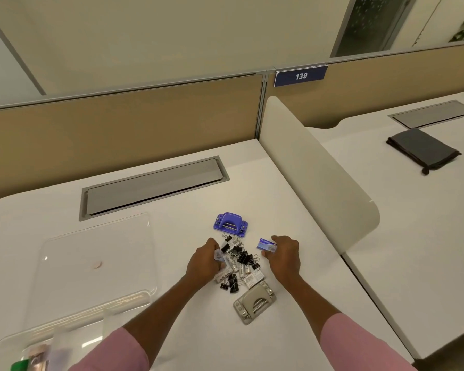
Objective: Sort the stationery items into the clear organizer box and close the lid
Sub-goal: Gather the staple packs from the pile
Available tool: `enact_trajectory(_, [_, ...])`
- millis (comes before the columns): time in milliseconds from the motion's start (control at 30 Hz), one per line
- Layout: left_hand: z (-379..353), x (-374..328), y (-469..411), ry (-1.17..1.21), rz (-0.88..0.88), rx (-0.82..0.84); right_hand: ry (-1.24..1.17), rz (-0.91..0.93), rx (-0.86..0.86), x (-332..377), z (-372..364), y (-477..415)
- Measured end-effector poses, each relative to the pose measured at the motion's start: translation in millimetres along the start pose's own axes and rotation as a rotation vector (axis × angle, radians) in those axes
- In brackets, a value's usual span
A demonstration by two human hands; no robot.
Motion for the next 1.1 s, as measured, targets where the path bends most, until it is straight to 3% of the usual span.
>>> enact_trajectory(233, [9,-1,5,0.159,0.039,-0.083,0.15,0.052,0.044,1,-4,-1])
enact_trajectory(500, [15,-12,20,0.569,0.111,-0.14,-0.191,0.022,0.08,16,-1,13])
enact_trajectory(667, [15,-19,27,0.757,0.089,-0.115,-0.425,0.018,0.218,39,2,42])
enact_trajectory(1100, [11,-32,52,0.977,0.069,-0.092,-0.506,0.062,0.335,59,6,94])
Point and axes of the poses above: each hand's wrist, its own y-axis away from the middle knuckle, its own z-axis out of the back of the hand, x = y × z, the point moved 5 cm from there along -y, towards the middle knuckle, and after that the axes turned 9 degrees about -z, right-handed, at the moved point
